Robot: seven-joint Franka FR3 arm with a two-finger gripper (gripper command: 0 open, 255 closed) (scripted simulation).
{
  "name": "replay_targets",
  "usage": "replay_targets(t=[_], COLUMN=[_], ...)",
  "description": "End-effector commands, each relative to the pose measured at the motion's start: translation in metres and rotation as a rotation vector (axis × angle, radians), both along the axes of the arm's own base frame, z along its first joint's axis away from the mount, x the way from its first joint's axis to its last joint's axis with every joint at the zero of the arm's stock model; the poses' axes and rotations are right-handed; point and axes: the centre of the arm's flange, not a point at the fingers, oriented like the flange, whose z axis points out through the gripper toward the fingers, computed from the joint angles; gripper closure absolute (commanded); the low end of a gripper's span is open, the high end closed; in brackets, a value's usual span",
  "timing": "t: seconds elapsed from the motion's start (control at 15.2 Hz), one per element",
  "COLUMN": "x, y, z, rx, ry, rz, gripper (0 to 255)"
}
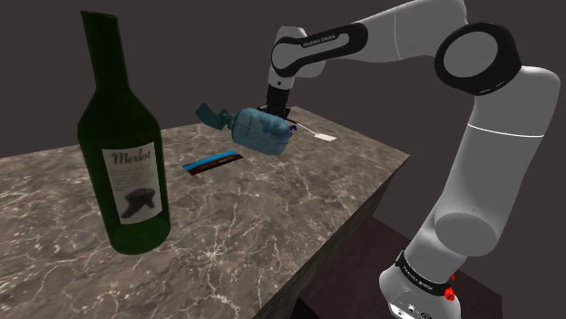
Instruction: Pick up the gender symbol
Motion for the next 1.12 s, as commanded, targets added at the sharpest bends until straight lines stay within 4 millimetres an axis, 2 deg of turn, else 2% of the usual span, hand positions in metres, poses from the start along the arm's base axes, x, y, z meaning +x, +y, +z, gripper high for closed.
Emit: replay_targets(t=[0.0, 0.92, 1.06], x=[0.0, 0.0, 0.0], y=[0.001, 0.001, 0.001], z=[0.003, 0.077, 0.078], rx=[0.002, 0.002, 0.002], ry=[0.006, 0.006, 0.006], rz=[0.004, 0.004, 0.004], gripper=[255, 255, 255])
